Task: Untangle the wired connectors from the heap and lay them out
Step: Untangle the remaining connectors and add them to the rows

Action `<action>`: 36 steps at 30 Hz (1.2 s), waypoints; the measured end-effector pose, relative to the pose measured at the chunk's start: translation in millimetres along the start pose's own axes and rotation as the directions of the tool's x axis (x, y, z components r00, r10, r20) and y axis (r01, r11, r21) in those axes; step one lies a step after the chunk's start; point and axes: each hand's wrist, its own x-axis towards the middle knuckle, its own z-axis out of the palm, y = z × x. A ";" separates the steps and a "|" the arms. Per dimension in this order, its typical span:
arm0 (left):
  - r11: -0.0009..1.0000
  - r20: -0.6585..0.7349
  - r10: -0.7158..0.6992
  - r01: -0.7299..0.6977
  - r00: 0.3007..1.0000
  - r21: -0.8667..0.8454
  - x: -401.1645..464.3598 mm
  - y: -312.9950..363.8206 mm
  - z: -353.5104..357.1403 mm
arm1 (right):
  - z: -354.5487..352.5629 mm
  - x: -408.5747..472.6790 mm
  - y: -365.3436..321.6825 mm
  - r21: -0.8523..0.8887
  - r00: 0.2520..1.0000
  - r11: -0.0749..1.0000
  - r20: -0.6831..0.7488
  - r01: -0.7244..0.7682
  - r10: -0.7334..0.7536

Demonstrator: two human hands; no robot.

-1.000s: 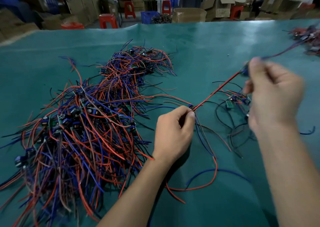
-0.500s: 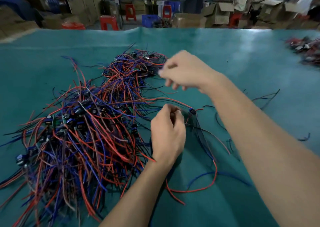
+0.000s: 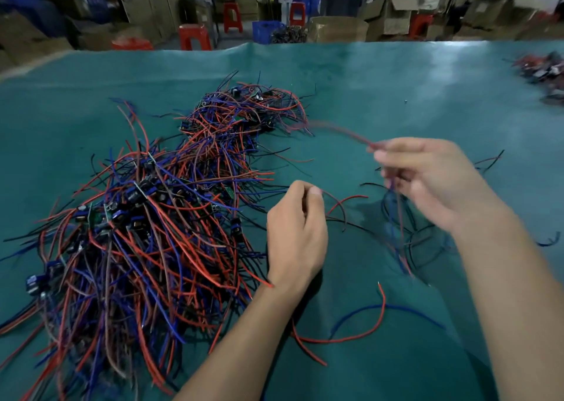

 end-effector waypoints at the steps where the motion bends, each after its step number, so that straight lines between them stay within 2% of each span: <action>1: 1.000 0.001 -0.001 0.001 1.000 -0.010 -0.3 -0.6 0.0 | -4.7 -2.9 -3.8 0.192 0.999 0.981 0.006 -0.039 0.038; 3: 1.000 0.007 -0.011 0.011 1.000 -0.027 -0.6 -1.8 0.6 | -8.8 -7.7 -6.9 0.471 0.989 0.870 0.058 -0.146 0.135; 4: 1.000 0.017 -0.012 0.013 1.000 -0.026 -0.6 -2.9 1.0 | -6.4 -9.3 -5.8 0.514 0.980 0.834 0.101 -0.201 0.174; 6: 1.000 0.036 0.005 -0.004 0.999 -0.019 -0.8 -5.5 2.0 | 5.6 -12.1 1.9 0.430 0.962 0.861 0.163 -0.270 0.221; 8: 0.998 0.051 0.014 -0.011 0.999 -0.057 -2.5 -4.1 2.4 | 22.7 -13.5 12.8 0.225 0.965 0.943 0.157 -0.244 0.212; 10: 0.994 0.083 0.012 -0.003 0.997 -0.108 -4.1 -1.4 1.7 | 38.2 -15.3 21.9 0.075 0.974 0.978 0.136 -0.194 0.183; 14: 0.999 0.125 0.003 0.004 0.992 -0.054 -1.7 -1.9 0.9 | 47.1 -15.5 30.0 0.082 0.975 0.977 0.122 -0.198 0.187; 20: 1.000 0.112 0.014 -0.011 0.994 -0.028 -0.8 -4.0 1.3 | 39.1 -11.5 29.8 0.035 0.982 0.984 0.079 -0.173 0.170; 24: 1.000 0.127 0.005 -0.002 0.992 -0.025 0.2 -6.2 2.5 | 31.7 -6.4 28.6 -0.007 0.996 0.999 -0.076 -0.038 0.038; 28: 1.000 0.168 0.002 -0.001 0.986 -0.005 0.0 -8.3 5.0 | 10.1 -2.0 19.1 -0.032 0.940 0.988 -0.305 0.152 -0.155; 31: 0.999 0.191 0.030 -0.034 0.981 0.019 -1.4 -9.1 6.3 | -6.2 0.1 13.2 -0.010 0.871 0.969 -0.435 0.247 -0.227; 33: 0.999 0.186 0.031 -0.039 0.982 0.038 -1.5 -10.5 6.1 | -18.2 0.7 10.2 0.094 0.808 0.952 -0.557 0.292 -0.193; 36: 1.000 0.097 0.011 -0.012 0.995 0.005 -0.6 -11.6 4.7 | -37.9 0.1 5.0 0.168 0.654 0.928 -0.750 0.332 -0.098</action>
